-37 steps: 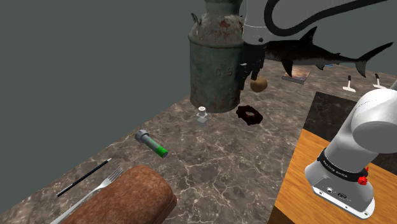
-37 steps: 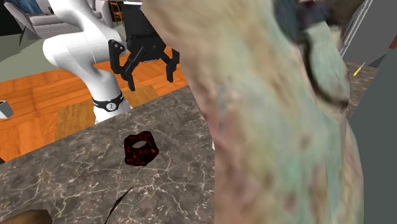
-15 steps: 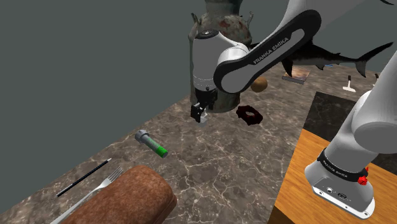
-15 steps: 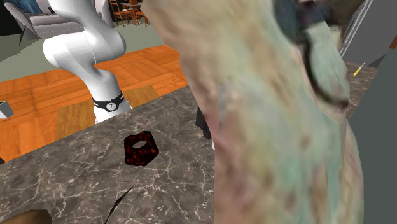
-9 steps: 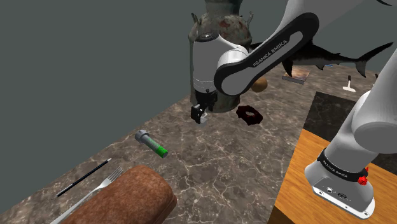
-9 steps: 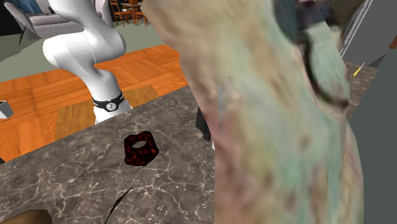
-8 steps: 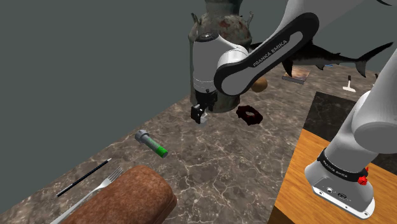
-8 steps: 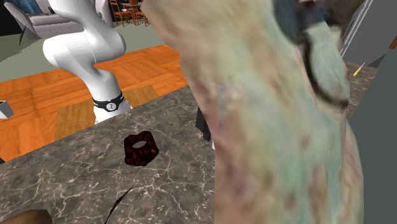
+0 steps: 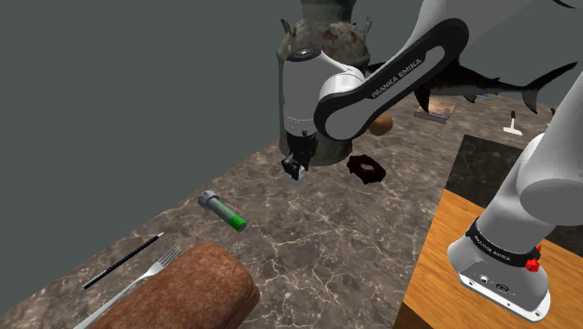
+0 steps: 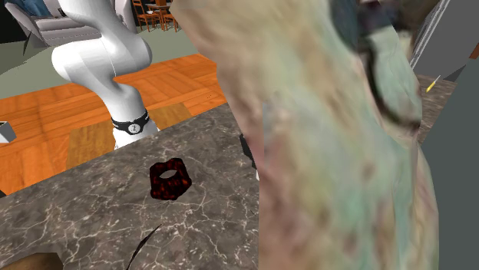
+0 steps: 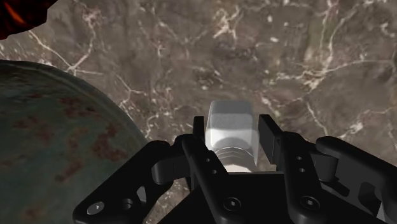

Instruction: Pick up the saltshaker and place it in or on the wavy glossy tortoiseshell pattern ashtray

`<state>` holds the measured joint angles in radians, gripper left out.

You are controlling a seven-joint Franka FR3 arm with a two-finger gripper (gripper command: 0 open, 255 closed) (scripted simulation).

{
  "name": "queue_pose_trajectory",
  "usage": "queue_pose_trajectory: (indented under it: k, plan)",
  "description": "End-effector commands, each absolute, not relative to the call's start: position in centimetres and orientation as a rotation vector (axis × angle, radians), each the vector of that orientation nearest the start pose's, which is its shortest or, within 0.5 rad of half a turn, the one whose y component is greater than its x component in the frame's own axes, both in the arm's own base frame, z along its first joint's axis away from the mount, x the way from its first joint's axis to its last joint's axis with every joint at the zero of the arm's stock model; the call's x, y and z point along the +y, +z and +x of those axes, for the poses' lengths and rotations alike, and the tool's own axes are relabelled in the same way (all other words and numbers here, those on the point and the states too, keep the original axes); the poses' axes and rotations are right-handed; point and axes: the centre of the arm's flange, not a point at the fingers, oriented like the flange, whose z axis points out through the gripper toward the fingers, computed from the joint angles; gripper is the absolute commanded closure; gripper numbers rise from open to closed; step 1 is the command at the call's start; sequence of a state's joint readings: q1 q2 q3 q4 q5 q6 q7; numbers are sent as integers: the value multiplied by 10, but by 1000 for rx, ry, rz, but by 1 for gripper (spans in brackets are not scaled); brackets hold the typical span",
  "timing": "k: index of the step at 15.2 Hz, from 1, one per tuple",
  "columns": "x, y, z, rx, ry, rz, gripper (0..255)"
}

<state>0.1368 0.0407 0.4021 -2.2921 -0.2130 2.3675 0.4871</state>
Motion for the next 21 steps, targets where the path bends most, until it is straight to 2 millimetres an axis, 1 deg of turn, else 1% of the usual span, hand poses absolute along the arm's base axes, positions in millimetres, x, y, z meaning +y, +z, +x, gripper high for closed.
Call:
queue_pose_trajectory:
  k: [1,3,21]
  plan:
    - [265,337,449,-323,-161,-3221,255]
    - [265,338,449,-323,-161,-3221,255]
    - [265,433,449,-323,-161,-3221,255]
